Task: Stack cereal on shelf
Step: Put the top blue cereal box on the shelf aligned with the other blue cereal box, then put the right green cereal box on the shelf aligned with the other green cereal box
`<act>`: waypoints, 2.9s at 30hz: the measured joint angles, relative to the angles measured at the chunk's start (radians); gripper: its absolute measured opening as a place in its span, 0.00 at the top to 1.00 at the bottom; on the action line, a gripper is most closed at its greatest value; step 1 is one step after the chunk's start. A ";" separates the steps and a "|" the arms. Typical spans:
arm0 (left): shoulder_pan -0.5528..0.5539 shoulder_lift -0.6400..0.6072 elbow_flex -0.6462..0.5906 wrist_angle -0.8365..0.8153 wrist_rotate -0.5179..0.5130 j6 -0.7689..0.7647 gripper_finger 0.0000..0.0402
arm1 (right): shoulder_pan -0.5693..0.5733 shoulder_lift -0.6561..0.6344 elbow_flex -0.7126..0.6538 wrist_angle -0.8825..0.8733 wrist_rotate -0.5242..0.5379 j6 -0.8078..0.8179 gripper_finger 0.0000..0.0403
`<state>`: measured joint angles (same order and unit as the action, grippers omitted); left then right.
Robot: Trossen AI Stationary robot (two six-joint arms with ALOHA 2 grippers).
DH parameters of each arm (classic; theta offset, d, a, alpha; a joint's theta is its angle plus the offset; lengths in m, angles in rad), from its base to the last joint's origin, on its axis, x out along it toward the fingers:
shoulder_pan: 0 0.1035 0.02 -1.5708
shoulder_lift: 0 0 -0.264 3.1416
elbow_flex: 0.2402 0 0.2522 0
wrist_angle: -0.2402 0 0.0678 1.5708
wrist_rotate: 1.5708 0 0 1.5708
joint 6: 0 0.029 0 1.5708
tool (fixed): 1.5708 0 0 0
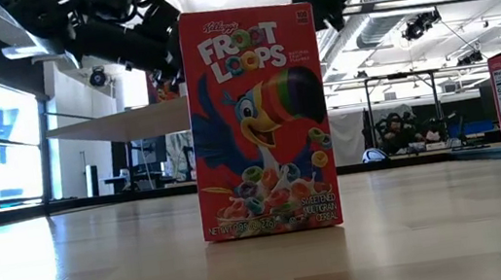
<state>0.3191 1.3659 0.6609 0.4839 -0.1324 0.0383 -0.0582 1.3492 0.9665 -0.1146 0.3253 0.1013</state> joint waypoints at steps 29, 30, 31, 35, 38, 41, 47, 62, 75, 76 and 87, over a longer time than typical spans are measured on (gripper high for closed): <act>0.002 0.000 0.000 -0.004 0.053 0.007 0.97 | -0.007 0.028 0.001 0.084 -0.089 -0.057 0.98; 0.002 0.000 0.000 0.000 0.051 0.007 0.97 | -0.007 0.039 0.001 0.097 -0.089 -0.057 0.98; 0.002 0.000 -0.001 0.005 0.049 0.007 0.97 | -0.007 0.050 0.001 0.102 -0.089 -0.057 0.98; 0.002 0.000 -0.001 0.035 0.050 0.000 0.97 | -0.007 0.092 0.001 0.152 -0.086 -0.057 0.98; 0.005 -0.001 -0.001 0.048 0.050 0.000 0.97 | -0.007 0.108 0.001 0.171 -0.086 -0.057 0.98; 0.014 -0.001 -0.001 0.047 0.053 0.000 0.97 | -0.007 0.108 0.001 0.179 -0.085 -0.057 0.98; 0.029 -0.001 -0.001 0.079 0.066 0.001 0.97 | -0.007 0.104 0.001 0.200 -0.085 -0.062 0.98; 0.041 0.084 0.010 0.221 0.096 0.021 0.97 | -0.007 0.104 0.001 0.203 -0.086 -0.076 0.98; 0.026 -0.060 0.016 0.094 0.096 0.047 0.97 | 0.021 0.104 0.001 0.202 -0.009 -0.211 0.99; 0.018 -0.077 0.003 0.096 0.096 0.045 0.97 | 0.030 0.104 0.001 0.203 0.010 -0.237 1.00; -0.071 -0.190 -0.124 0.171 0.149 0.106 0.97 | 0.121 0.104 0.000 0.264 -0.047 -0.312 1.00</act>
<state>0.2478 1.1761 0.5373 0.6551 0.0163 0.1438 0.0625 1.4528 0.9665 0.1498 0.2787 -0.2111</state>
